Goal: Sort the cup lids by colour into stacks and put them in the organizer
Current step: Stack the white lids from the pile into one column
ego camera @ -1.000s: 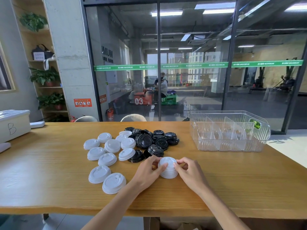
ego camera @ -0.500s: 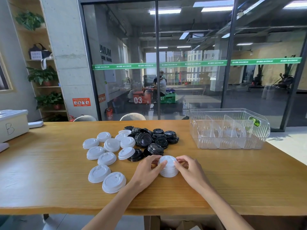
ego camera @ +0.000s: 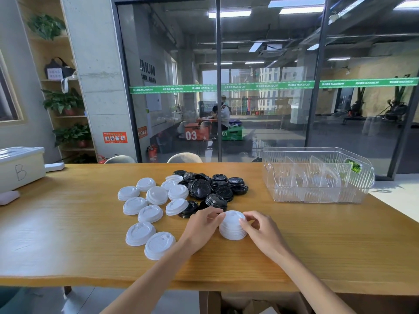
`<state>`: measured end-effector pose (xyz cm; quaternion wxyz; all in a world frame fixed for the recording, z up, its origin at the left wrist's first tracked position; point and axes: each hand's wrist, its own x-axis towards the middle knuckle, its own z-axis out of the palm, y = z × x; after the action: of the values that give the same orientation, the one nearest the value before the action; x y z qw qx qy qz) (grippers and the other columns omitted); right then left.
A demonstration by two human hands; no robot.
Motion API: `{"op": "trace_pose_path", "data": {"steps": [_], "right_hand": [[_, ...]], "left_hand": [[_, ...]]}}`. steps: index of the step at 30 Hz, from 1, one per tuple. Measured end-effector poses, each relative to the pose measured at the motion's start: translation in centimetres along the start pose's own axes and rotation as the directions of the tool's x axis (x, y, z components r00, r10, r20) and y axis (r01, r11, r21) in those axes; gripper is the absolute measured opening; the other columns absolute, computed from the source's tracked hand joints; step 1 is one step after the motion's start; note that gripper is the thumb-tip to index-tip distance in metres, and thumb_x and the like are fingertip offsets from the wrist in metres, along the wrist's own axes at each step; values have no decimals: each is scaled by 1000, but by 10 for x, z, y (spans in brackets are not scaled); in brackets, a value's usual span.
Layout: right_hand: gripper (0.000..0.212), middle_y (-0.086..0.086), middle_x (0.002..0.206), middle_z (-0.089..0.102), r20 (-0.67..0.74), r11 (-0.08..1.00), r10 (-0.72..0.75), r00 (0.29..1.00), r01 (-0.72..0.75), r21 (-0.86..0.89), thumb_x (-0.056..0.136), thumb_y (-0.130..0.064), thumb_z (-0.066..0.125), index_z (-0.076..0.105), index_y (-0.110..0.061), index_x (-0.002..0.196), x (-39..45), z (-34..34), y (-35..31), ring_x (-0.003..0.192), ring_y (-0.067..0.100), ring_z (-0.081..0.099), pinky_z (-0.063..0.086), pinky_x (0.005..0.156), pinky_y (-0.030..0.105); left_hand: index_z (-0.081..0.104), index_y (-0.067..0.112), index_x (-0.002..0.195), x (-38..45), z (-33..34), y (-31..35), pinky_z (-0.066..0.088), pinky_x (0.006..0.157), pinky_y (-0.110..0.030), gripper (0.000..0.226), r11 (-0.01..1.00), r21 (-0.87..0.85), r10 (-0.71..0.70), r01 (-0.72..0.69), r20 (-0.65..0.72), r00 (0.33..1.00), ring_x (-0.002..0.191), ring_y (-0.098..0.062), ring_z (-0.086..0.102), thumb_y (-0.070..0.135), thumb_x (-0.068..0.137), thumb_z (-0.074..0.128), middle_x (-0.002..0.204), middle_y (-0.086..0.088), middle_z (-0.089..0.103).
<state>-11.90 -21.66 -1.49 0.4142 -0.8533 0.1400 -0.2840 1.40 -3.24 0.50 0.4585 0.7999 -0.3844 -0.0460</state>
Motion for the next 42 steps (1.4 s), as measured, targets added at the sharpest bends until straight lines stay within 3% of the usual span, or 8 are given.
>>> {"op": "trace_pose_path", "data": {"steps": [2, 8, 15, 20, 24, 28, 36, 42], "right_hand": [[19, -17, 108, 73, 0, 1000, 6, 1000, -6, -10, 101, -41, 70, 74, -30, 116, 1, 0, 0, 110, 13, 62, 52, 96, 36], [24, -14, 107, 72, -12, 999, -1, 1000, 0, -37, 101, -41, 71, 76, -24, 117, 3, 1, 3, 105, 12, 62, 52, 92, 32], [23, -20, 106, 71, -9, 998, -9, 1000, 9, -62, 101, -46, 69, 75, -31, 117, 2, 1, 6, 106, 0, 56, 44, 85, 18], [18, -24, 107, 71, 2, 999, -9, 1000, 9, -53, 101, -49, 66, 72, -40, 116, 2, 1, 6, 110, -3, 52, 41, 84, 17], [28, -20, 109, 71, -17, 1000, 27, 999, -27, -5, 100, -54, 66, 68, -39, 124, 1, 0, 6, 114, -3, 52, 41, 84, 14], [47, -17, 112, 70, -13, 999, 35, 999, -35, 5, 96, -57, 70, 64, -34, 136, 1, 0, 5, 121, 0, 53, 44, 90, 19], [67, -18, 112, 69, -15, 999, 51, 999, -51, -18, 89, -65, 72, 64, -25, 142, 1, 3, 5, 125, 4, 51, 46, 98, 27], [69, -20, 113, 68, -10, 997, 50, 999, -51, -54, 89, -67, 71, 64, -25, 143, 2, 2, 5, 125, 6, 50, 47, 100, 31]], "left_hand": [[77, 24, 130, 3, 1, 1, 55, 95, -18, 31, 1000, -8, -14, 14, 0, 1000, 108, 2, 69, 41, 107, 65, 117, 13, 78], [82, 22, 116, 8, 5, 0, 46, 75, -8, 26, 996, -30, -84, 83, -35, 996, 97, 0, 71, 41, 101, 74, 100, 12, 79], [82, 21, 115, 8, 0, 0, 58, 92, -25, 27, 997, -43, -66, 67, 19, 998, 100, -5, 73, 41, 101, 74, 103, 9, 80], [81, 28, 120, 2, 0, 0, 50, 79, -5, 25, 999, -37, -36, 36, -16, 999, 98, 10, 70, 42, 103, 70, 104, 17, 80], [79, 28, 126, -3, -5, 5, 53, 84, -12, 35, 999, -35, -17, 15, -59, 998, 100, 10, 69, 52, 102, 68, 109, 19, 78], [74, 35, 132, -11, -27, 5, 59, 95, -31, 47, 990, 139, 18, 6, -166, 986, 109, 5, 66, 65, 96, 68, 119, 22, 73], [68, 47, 127, -43, -89, -43, 48, 101, -34, 78, 909, 407, -6, 86, -196, 981, 116, 3, 59, 100, 70, 62, 123, 28, 65], [68, 47, 113, -62, -98, -72, 38, 101, -28, 76, 739, 673, 182, -25, -164, 969, 105, 5, 55, 107, 75, 41, 109, 30, 59]]}}
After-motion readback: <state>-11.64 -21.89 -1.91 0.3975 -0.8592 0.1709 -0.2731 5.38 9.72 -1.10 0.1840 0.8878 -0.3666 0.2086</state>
